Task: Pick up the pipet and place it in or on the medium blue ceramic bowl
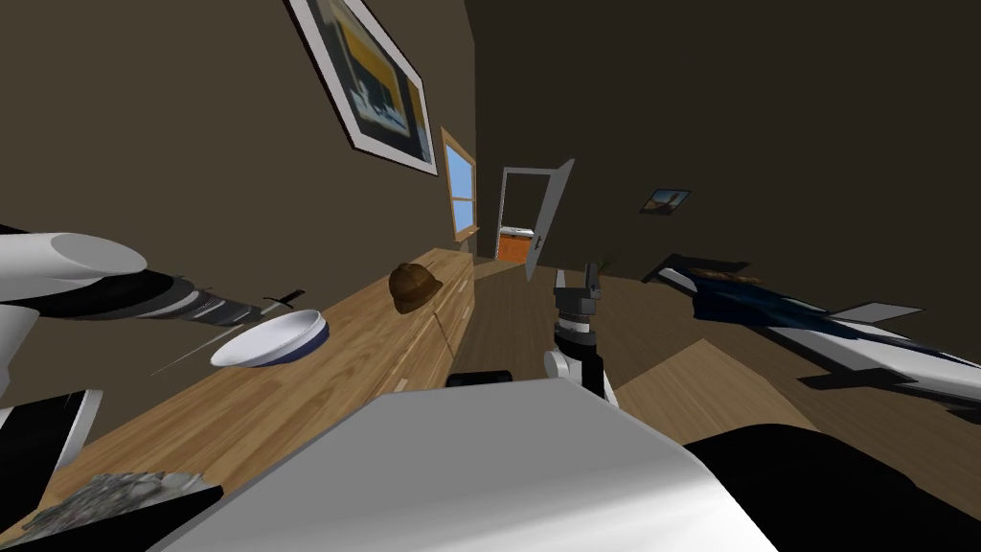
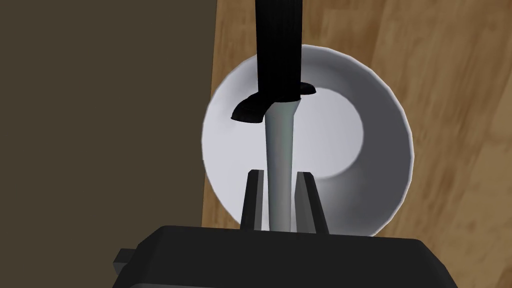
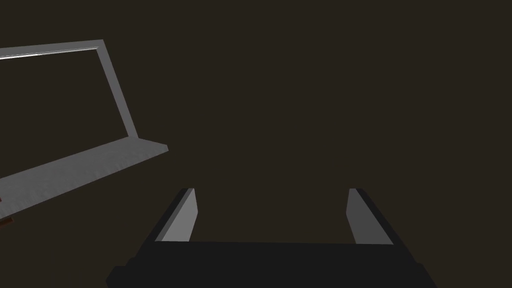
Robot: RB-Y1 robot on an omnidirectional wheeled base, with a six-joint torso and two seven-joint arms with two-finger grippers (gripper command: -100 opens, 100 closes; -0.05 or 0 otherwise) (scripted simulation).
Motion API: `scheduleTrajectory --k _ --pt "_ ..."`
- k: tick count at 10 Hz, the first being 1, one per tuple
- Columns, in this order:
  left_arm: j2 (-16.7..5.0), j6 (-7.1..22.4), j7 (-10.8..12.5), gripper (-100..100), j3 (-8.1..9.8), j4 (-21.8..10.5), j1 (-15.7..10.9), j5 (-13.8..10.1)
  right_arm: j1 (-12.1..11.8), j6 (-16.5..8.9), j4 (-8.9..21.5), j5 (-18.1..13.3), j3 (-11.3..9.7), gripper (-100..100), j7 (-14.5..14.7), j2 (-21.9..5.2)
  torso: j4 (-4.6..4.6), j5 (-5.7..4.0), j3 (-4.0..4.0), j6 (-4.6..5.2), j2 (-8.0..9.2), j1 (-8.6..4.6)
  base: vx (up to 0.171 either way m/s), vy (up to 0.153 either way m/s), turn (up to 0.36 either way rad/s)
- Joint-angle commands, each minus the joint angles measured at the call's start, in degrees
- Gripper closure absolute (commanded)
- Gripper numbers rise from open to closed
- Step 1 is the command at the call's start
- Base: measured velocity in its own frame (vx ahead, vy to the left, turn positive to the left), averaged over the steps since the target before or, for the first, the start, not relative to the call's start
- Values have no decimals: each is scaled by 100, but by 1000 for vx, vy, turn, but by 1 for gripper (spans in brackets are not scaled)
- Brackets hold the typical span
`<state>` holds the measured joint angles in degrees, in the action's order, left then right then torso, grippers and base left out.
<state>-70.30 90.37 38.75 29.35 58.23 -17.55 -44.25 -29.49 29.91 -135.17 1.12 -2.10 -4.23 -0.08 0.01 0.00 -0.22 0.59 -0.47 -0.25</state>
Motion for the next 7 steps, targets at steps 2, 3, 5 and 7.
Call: scheduleTrajectory --k 2,3,5,7 --pt "-79 27 -114 100 13 -168 6 -5 0 0 0 0 0 0 0 0 0 1 0 -2 1 6 -7 40 -21" --pt "-91 32 -144 -100 15 -192 8 -3 0 0 0 0 0 0 0 0 -1 1 -2 3 -2 -3 -2 5 3" --pt "-90 32 -141 -100 15 -190 8 -3 0 0 0 0 0 0 0 0 -2 -3 -4 5 -7 -16 0 0 0" --pt "-90 31 -141 -100 15 -190 8 -3 0 0 0 0 0 0 0 0 -2 -3 -5 5 -8 -18 0 0 0"
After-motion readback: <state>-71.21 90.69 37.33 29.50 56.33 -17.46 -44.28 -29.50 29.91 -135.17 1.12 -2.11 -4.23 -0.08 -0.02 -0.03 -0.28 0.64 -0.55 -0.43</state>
